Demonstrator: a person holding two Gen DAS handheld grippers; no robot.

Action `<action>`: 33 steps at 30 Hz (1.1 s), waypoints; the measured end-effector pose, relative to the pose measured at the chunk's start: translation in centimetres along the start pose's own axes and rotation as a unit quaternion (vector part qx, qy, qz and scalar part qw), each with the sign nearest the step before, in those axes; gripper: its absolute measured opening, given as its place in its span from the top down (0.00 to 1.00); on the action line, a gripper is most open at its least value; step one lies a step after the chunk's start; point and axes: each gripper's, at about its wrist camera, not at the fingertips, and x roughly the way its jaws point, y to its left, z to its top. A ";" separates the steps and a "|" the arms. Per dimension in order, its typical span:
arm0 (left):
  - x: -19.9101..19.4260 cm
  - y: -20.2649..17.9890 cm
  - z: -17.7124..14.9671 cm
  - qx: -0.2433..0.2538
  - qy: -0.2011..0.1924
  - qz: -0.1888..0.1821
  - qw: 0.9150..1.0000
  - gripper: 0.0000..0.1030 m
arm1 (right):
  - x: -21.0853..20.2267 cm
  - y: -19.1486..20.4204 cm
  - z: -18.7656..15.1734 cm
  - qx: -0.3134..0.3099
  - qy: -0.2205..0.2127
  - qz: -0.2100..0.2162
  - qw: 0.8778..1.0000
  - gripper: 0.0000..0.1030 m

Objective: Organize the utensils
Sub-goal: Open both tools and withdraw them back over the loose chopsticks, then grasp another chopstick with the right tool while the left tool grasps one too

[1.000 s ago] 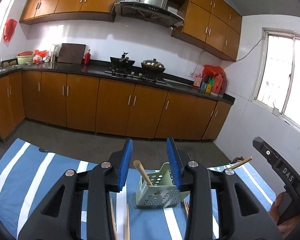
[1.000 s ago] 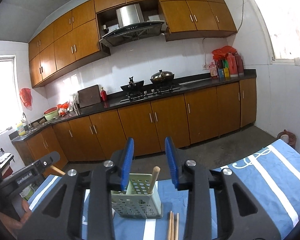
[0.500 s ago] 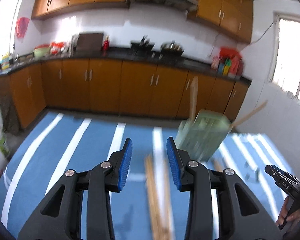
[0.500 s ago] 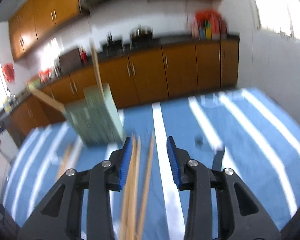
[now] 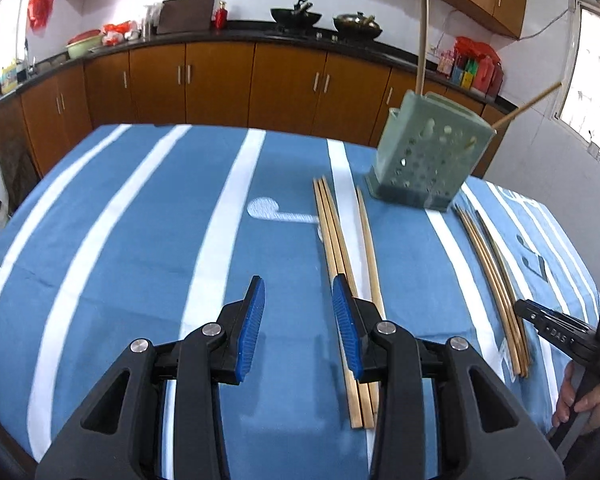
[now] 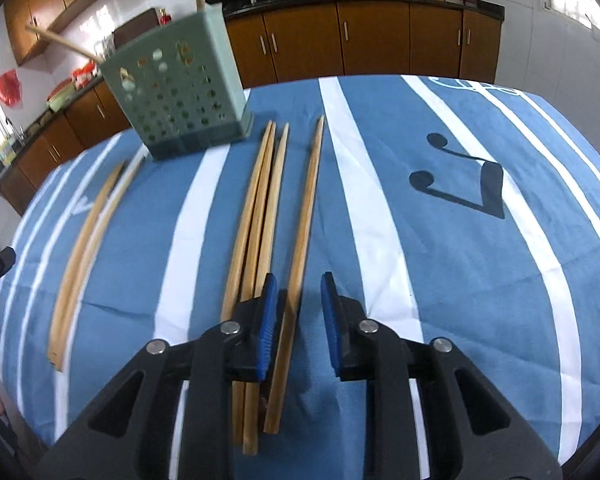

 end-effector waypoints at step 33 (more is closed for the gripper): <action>4.2 -3.2 -2.5 0.060 0.072 0.006 0.996 0.83 | 0.1 -1.8 0.2 0.018 -0.017 -0.057 0.998 0.88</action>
